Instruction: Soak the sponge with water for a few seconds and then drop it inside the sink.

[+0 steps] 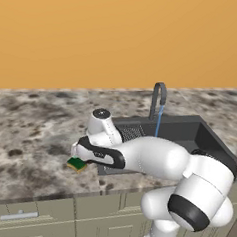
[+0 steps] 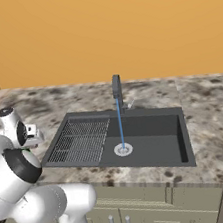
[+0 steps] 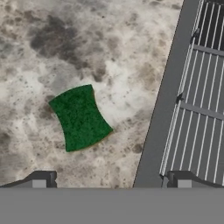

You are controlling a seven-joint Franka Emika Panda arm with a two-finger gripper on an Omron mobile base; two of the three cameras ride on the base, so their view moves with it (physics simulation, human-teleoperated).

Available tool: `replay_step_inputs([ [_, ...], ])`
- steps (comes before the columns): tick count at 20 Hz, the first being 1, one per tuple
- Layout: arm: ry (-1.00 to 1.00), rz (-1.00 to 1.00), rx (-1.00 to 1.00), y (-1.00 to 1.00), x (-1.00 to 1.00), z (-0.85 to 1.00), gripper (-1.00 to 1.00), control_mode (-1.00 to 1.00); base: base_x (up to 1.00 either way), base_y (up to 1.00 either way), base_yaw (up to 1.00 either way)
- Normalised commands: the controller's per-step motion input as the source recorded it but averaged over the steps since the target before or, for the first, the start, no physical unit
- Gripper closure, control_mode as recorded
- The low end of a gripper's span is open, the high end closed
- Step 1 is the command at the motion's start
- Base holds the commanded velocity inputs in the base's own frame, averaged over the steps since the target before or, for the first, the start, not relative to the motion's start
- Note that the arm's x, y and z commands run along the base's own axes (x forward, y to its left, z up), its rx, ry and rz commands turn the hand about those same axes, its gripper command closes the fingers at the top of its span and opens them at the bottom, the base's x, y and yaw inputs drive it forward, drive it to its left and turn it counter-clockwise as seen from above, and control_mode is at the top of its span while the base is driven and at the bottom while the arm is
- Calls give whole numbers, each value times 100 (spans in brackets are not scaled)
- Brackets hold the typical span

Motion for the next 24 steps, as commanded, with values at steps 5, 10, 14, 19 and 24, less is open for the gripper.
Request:
replay_step_inputs([
  [5, -4, 0, 0, 25, 0, 0, -100, -100, 0, 0, 0],
  [10, -5, 0, 0, 22, 0, -4, -100, -100, 0, 0, 0],
  [14, -10, 0, 0, 21, 10, -23, -100, -100, 0, 0, 0],
  [19, -8, 0, 0, 14, 6, -9, -100, -100, 0, 0, 0],
  [24, 0, 0, 0, 0, 0, 0, -100, -100, 0, 0, 0],
])
